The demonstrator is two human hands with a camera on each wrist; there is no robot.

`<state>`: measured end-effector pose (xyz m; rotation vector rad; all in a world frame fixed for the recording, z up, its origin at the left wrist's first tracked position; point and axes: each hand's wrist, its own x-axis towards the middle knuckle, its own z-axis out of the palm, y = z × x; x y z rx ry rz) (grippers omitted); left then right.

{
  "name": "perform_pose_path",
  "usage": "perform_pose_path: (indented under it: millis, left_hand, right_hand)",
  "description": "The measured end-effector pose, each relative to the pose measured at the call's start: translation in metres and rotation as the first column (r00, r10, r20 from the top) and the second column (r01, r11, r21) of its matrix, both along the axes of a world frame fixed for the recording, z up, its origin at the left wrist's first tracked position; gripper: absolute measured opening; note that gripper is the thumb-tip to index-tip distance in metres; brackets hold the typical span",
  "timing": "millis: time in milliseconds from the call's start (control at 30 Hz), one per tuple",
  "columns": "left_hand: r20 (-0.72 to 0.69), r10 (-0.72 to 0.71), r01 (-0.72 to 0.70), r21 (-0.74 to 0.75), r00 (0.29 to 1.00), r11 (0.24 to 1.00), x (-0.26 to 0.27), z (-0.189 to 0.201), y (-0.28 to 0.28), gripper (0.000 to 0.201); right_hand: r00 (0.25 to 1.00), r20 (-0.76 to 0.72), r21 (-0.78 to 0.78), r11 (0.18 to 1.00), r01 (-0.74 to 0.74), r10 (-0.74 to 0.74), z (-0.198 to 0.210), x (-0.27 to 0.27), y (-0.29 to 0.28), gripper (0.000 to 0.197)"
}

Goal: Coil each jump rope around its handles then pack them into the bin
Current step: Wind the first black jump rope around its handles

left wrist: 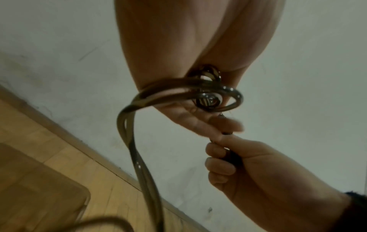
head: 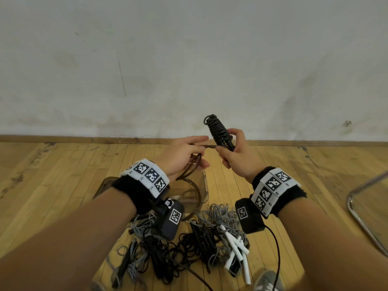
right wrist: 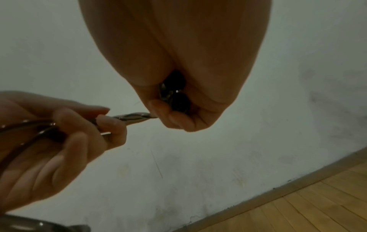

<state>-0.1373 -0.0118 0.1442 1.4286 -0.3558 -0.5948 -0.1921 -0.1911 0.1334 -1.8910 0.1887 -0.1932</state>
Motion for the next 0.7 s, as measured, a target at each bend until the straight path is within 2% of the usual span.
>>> perform_pose_path:
  millis: [67,200,367,467,567,633,700]
  left_hand:
    - [-0.018,0.025,-0.026,-0.046,1.000,0.999,-0.003,0.003,-0.001,0.035]
    - [0.085,0.090,-0.089,-0.012,0.992,0.996,-0.005,0.005,-0.001,0.030]
    - [0.153,0.106,-0.110,0.012,0.982,0.994,-0.009,0.003,-0.002,0.025]
    - [0.204,0.152,-0.170,0.071,0.967,0.983,-0.009,-0.001,-0.004,0.035]
    - [0.227,0.194,-0.210,0.049,0.954,0.976,-0.007,-0.002,-0.005,0.036]
    - [0.230,0.190,-0.201,0.027,0.955,0.979,-0.007,0.000,-0.006,0.034]
    - [0.215,0.179,-0.184,0.004,0.960,0.983,-0.006,0.002,-0.006,0.034]
  right_hand:
    - [1.000,0.000,-0.019,1.000,-0.017,0.017,0.003,0.000,0.003,0.044]
    - [0.998,0.004,0.039,0.997,-0.070,0.070,0.011,-0.004,0.012,0.034]
    - [0.992,0.053,-0.190,0.976,-0.106,0.118,0.008,-0.006,0.016,0.039]
    - [0.981,0.088,-0.193,0.969,-0.151,0.170,0.010,-0.010,0.018,0.040]
    - [0.984,0.120,-0.065,0.990,-0.126,0.133,0.012,-0.012,0.021,0.047]
    - [0.994,0.076,0.116,0.990,-0.081,0.072,0.011,-0.012,0.021,0.057]
    - [0.997,0.012,0.284,0.955,-0.081,0.081,0.009,-0.013,0.023,0.054]
